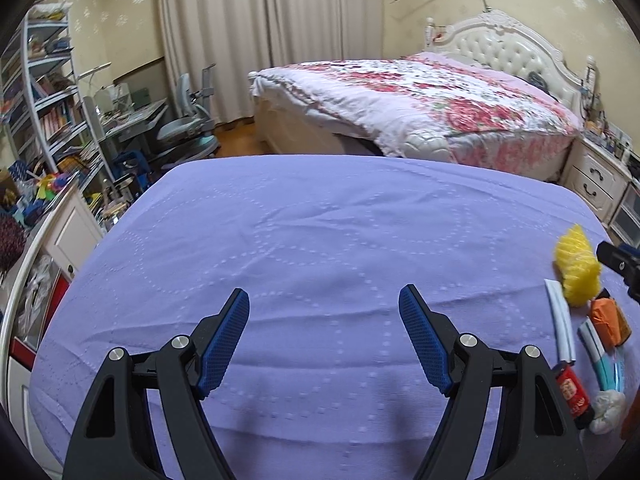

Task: Collect trash
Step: 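Return to the bed and grasp the yellow foam net with the right tool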

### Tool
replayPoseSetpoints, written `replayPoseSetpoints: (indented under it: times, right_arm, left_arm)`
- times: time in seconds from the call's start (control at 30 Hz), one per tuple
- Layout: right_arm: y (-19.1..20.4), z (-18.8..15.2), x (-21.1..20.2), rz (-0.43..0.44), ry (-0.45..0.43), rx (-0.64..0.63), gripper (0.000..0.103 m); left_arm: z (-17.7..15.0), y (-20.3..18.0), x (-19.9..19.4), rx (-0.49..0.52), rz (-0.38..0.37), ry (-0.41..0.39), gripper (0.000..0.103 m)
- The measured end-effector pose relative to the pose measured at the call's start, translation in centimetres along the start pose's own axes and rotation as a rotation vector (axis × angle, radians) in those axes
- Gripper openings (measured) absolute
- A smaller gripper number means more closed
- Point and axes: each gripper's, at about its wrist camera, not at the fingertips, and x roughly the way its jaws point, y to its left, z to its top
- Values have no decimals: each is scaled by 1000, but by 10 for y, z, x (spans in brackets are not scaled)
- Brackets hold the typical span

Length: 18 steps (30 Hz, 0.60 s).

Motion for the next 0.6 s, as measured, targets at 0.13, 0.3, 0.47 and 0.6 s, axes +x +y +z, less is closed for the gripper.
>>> replayPoseSetpoints:
  times: [0.13,0.3,0.47,0.6]
  right_arm:
    - [2,-1,21,-12,63,10,55]
    - [1,0,33,16,125,30,55]
    - [11,-5,32,29,131,-4,47]
    - [12,-4,26,28,110,-16,42]
  left_arm:
    - [-4,14,3,-25,5,11,75]
    - [-10,15,6,-28,-13,29,75]
    - [-13,11,9,-23,-31,38,75]
    - [-16,7,8,-22,-42,45,75]
